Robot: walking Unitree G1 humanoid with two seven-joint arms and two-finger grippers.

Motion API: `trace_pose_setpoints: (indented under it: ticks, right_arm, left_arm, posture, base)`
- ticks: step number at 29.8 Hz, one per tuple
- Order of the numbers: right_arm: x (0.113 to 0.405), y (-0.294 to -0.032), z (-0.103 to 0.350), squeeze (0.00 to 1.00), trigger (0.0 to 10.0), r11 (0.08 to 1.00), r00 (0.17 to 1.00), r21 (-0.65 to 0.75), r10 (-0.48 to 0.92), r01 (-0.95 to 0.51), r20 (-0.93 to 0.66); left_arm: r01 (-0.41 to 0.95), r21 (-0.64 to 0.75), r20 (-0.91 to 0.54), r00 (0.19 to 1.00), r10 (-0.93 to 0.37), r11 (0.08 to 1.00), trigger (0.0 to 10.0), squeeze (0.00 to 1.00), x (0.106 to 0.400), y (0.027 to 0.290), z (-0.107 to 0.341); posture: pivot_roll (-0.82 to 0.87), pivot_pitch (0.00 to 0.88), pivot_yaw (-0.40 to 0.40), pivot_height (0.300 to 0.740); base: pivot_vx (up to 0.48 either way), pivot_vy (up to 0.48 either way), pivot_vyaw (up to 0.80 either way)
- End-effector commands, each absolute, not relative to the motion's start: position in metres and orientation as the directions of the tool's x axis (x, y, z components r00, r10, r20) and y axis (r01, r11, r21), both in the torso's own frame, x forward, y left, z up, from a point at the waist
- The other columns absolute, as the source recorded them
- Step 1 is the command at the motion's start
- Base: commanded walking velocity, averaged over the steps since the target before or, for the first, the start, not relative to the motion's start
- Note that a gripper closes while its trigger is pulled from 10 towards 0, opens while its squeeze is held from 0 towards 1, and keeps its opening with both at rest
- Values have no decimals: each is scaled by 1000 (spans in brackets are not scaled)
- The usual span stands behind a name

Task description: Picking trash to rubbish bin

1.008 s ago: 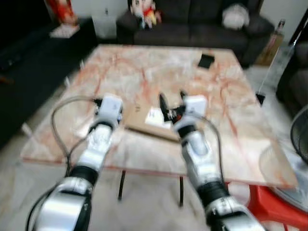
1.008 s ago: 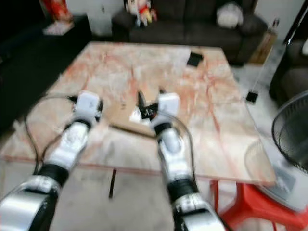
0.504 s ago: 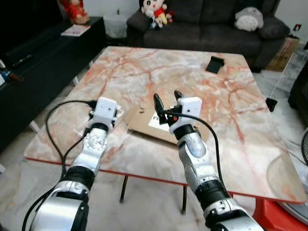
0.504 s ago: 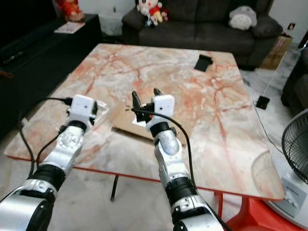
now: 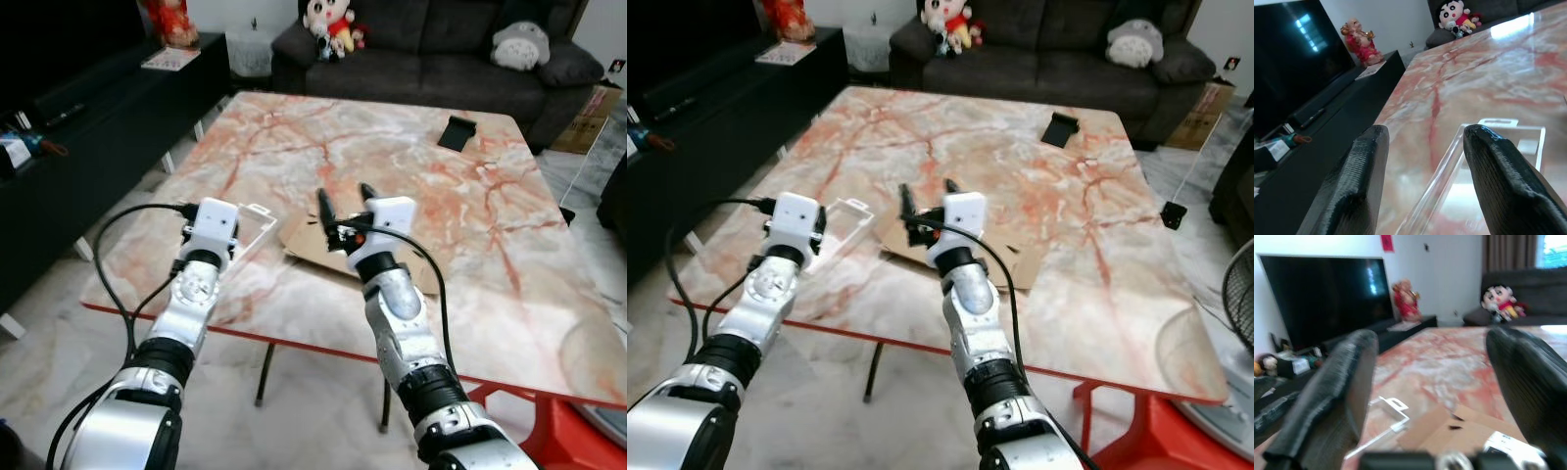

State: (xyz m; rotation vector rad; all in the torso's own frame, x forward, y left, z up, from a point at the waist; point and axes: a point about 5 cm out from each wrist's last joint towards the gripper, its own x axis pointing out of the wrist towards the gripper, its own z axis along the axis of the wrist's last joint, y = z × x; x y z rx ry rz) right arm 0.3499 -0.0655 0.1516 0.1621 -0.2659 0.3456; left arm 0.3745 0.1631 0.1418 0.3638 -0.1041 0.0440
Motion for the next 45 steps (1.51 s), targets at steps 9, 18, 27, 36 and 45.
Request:
trace_pose_setpoints:
  ticks: [9, 18, 27, 36, 45]
  right_arm:
    - [352, -67, 154, 0, 10000, 929, 908, 120, 305, -350, 288]
    - [352, -66, 153, 0, 10000, 929, 909, 122, 305, -350, 283]
    - [352, -65, 153, 0, 10000, 932, 906, 87, 317, -353, 279]
    - [351, -65, 152, 0, 10000, 931, 909, 93, 316, -352, 272]
    - [352, -66, 152, 0, 10000, 932, 912, 102, 311, -347, 267]
  left_arm:
    - [39, 390, 58, 996, -66, 920, 10000, 0, 375, 151, 137]
    - [37, 397, 91, 993, -79, 917, 10000, 0, 375, 148, 141]
    - [20, 368, 113, 991, -66, 929, 10000, 0, 376, 148, 146]
    - [8, 373, 124, 991, -58, 928, 10000, 0, 377, 151, 148]
    - [-4, 374, 131, 990, -48, 927, 10000, 0, 377, 154, 150]
  posture:
    - [-32, 4, 8, 740]
    - [-31, 0, 8, 740]
    - [-33, 0, 8, 740]
    - [-30, 0, 8, 740]
    - [-30, 6, 6, 740]
  base:
    - [0, 27, 0]
    - [0, 0, 0]
    - [196, 0, 0]
    - [400, 0, 45]
    - [415, 0, 0]
